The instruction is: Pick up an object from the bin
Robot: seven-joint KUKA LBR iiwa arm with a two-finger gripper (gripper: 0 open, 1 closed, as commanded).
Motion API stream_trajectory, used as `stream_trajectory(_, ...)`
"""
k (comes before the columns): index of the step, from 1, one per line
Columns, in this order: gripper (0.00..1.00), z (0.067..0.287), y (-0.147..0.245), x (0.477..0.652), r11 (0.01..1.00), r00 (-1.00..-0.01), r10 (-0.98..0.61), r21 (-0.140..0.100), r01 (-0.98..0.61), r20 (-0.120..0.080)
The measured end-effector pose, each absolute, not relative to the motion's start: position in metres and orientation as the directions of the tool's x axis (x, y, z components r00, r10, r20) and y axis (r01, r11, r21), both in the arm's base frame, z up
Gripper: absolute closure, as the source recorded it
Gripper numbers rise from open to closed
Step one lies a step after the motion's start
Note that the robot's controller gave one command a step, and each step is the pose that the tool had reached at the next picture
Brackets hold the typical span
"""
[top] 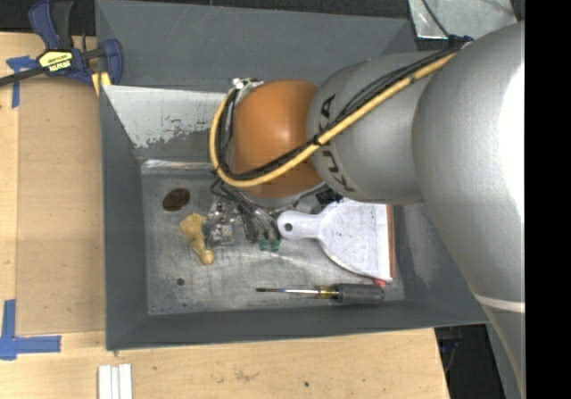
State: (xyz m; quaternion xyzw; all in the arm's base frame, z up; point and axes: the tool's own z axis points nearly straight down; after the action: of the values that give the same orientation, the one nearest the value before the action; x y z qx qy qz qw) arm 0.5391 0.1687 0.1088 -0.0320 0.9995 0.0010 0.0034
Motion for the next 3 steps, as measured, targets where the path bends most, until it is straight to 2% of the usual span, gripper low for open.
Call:
stream_trajectory(1,0.00,0.1079,0.1688,0.5382,0.998,-0.998,-0.064,0.002,-0.064,-0.004)
stream_trajectory(2,1.00,0.1087,0.1687,0.5389,0.998,-0.998,-0.063,0.002,-0.063,-0.006)
stream_trajectory(3,0.00,0.1079,0.1685,0.5382,0.998,-0.998,-0.063,0.001,-0.063,-0.004)
